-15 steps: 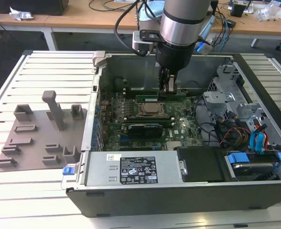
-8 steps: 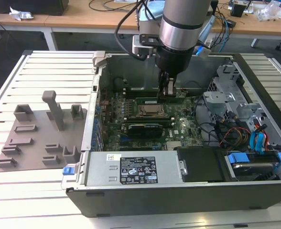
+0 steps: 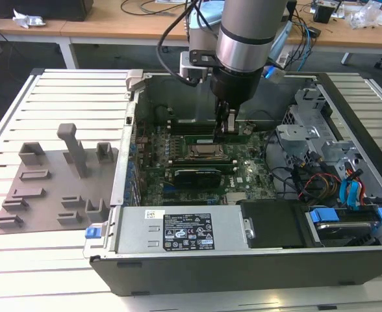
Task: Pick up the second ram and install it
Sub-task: 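Insert the second ram into the second slot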
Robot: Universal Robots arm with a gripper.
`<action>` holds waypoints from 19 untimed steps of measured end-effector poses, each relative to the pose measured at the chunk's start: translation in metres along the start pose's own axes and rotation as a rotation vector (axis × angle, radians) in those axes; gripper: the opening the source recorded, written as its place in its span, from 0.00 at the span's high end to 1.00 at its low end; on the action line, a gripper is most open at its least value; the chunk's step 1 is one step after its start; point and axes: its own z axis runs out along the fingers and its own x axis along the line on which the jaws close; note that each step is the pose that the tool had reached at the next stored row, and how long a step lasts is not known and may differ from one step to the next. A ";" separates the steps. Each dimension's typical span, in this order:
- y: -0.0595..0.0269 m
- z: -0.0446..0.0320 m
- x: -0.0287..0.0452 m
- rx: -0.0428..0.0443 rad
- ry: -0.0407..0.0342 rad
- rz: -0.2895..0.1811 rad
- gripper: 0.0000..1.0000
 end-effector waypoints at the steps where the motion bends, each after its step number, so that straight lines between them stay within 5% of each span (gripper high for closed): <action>1: 0.0000 0.0007 0.0000 0.0000 -0.0001 0.000 0.87; 11: 0.0032 0.0144 0.0020 0.0001 0.0000 0.001 0.87; 13: 0.0042 0.0207 0.0024 0.0019 0.0006 0.035 0.87; 17: 0.0154 0.0301 0.0033 0.0032 0.0082 0.048 0.87; 19: 0.0161 0.0341 0.0012 0.0032 0.0180 0.036 0.87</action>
